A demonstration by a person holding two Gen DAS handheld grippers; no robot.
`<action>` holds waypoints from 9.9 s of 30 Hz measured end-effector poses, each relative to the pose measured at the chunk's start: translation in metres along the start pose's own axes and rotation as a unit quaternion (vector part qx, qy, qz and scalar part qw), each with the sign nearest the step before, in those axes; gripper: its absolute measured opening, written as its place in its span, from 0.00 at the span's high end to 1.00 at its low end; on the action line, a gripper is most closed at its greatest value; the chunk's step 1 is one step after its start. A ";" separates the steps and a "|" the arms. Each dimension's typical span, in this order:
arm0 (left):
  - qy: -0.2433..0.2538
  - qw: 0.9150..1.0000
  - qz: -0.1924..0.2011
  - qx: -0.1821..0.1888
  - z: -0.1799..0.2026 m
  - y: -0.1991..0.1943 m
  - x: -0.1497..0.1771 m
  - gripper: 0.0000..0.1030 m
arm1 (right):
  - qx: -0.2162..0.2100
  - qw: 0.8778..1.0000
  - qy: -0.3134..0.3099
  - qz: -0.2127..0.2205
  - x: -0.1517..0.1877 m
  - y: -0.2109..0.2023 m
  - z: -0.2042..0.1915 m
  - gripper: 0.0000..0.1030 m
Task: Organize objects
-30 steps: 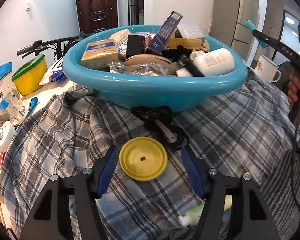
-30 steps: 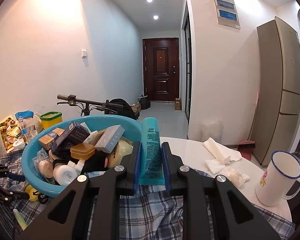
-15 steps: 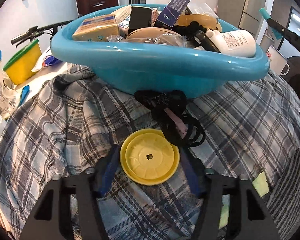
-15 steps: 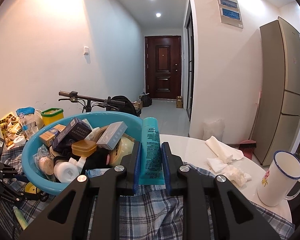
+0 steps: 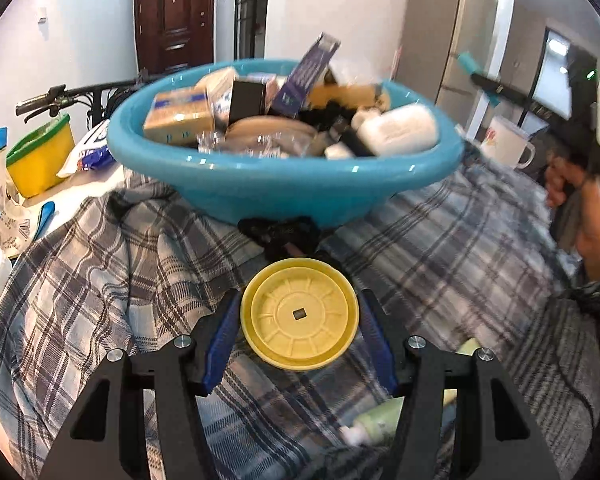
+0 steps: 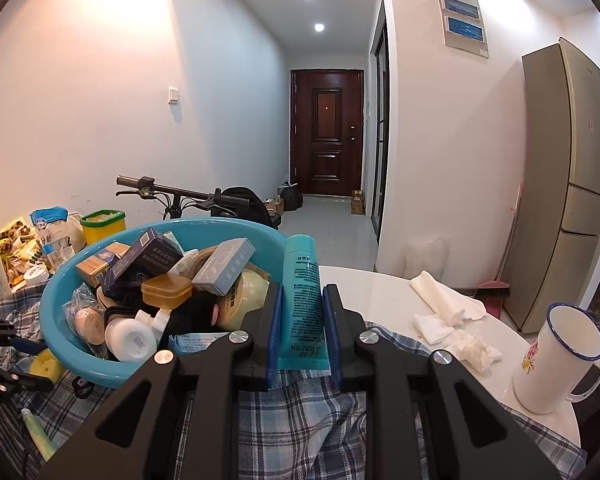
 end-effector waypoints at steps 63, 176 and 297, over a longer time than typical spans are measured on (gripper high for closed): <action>-0.085 0.959 0.253 -0.099 -0.041 -0.114 -0.039 0.41 | -0.131 0.986 0.032 0.098 -0.131 0.027 -0.073 0.81; -0.083 0.945 0.299 -0.105 -0.007 -0.126 -0.208 0.00 | -0.033 0.994 0.031 0.101 -0.151 -0.005 -0.081 0.00; -0.067 0.958 0.165 -0.226 0.019 -0.112 0.058 0.00 | -0.009 0.999 0.021 -0.034 0.082 -0.142 -0.117 0.00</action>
Point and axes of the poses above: each gripper's, at about its wrist camera, not at the fingertips, and y roughly the way its jaws point, z to its right, x to its underside, the point moved 4 cm from there along y, roughly the way its jaws point, and after that the axes turned 3 degrees about z, right-handed, at the moved point
